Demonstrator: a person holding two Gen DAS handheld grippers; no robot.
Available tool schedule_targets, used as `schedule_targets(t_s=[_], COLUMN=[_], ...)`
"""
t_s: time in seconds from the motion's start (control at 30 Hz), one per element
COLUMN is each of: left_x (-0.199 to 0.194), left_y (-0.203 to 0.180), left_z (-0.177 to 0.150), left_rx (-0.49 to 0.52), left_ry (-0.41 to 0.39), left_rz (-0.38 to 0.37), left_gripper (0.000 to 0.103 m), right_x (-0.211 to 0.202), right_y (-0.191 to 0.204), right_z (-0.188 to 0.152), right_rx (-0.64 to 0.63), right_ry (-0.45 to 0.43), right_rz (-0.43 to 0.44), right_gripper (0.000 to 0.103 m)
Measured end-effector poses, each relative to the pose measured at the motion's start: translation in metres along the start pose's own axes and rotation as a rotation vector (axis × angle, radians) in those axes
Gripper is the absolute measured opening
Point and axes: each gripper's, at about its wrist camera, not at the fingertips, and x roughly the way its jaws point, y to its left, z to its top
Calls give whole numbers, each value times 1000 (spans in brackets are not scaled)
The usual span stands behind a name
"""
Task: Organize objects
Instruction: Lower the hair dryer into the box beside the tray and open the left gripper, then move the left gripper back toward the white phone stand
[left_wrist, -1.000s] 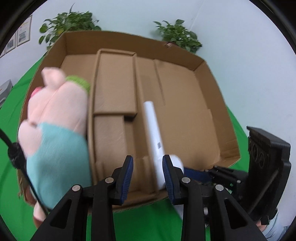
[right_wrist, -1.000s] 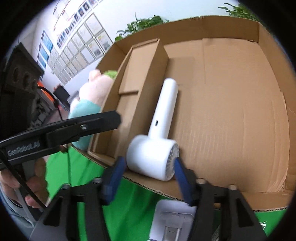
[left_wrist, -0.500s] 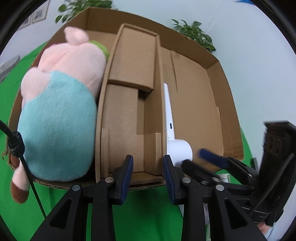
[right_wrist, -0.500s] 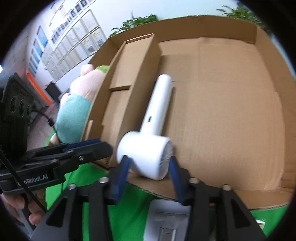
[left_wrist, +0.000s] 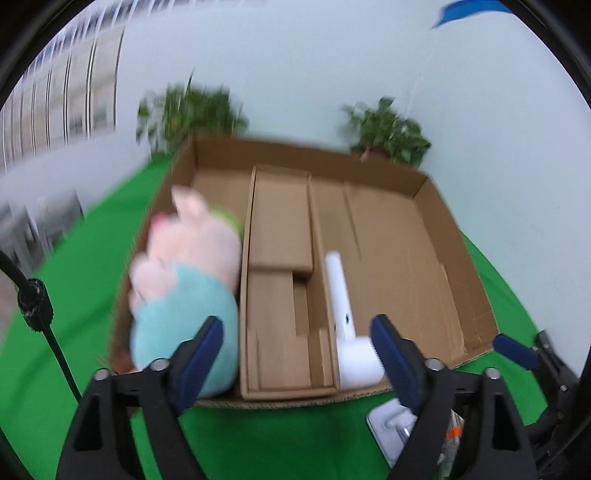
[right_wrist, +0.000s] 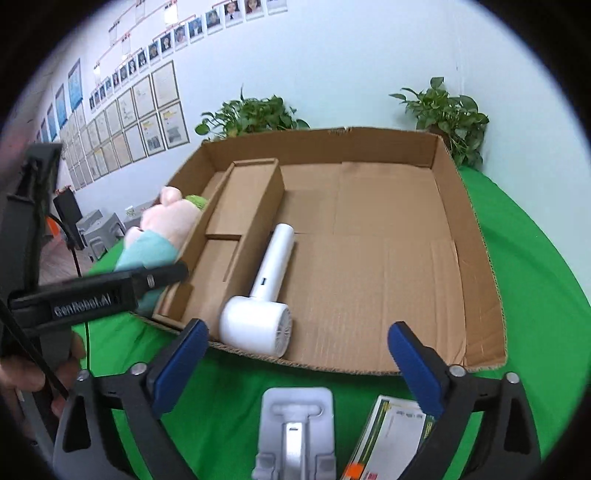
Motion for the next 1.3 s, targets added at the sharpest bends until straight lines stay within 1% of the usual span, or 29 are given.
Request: schedule_targets(t_s=[0.1,0.17,0.3,0.43,0.6,0.63,0.67,0.7,0.73,0.77,0.8,0.83,0.87,0.9,0.93,0.97,1.0,1.03,1.07,1.1,1.13,1.2,1.3], left_x=[-26,-42,-50,-57,-61,-61,-60,-59,-59,-59,-56,-53,-48,-46,-46,-46,-48,-50,-52,-55,-59,-64,-61], left_y=[-13,-15,-21,-15,-14,-14,-15,-15,-15,-14,-14,-13,-12,-11,-11,-12,-12,-11,-11,-11,-9,-8,-8], left_z=[2,3,5,2,-5,-7,-8,-9,-10,-10,-10,-9,-8,-8,-9,-9,-10,-9,-8,-8,-9,-8,-8], left_rx=[73,103,134,115,88,88,88,87,86,84,83,80,72,66,69,75,74,68,61,52,41,26,18], left_ry=[-86,-119,-114,-92,-90,-89,-86,-84,-83,-83,-76,-57,-27,-13,-17,-26,-41,-51,-62,-85,-116,-147,-122], left_rz=[59,92,136,139,138,141,144,142,137,132,125,109,78,58,60,70,76,80,86,86,91,100,93], left_gripper=[102,102,102,102,102,102,102,100,98,81,50,34,13,9,9,9,13,20,51,88,98,101,101], right_x=[-10,-16,-20,-21,-26,-26,-27,-26,-25,-24,-22,-21,-20,-20,-21,-21,-20,-20,-20,-21,-23,-21,-19], right_y=[6,7,10,9,10,11,12,14,15,17,18,19,19,19,20,20,20,20,18,17,17,17,14], right_z=[0,-1,-2,-3,-1,0,0,1,0,1,1,1,0,0,1,1,1,1,0,0,-1,-1,-3], right_rx=[-13,-12,-13,9,17,15,15,13,10,2,-2,-3,-2,0,1,-3,-8,-8,-1,5,6,4,17], right_ry=[-52,-76,-86,-88,-105,-106,-102,-95,-89,-78,-68,-61,-60,-63,-70,-71,-68,-67,-73,-89,-100,-91,-75], right_rz=[-35,-40,-56,-60,-54,-54,-59,-72,-84,-101,-112,-119,-119,-121,-126,-124,-127,-131,-132,-138,-145,-150,-143], right_gripper=[102,102,102,102,101,97,85,76,58,38,27,14,14,14,14,18,27,61,95,100,101,101,101])
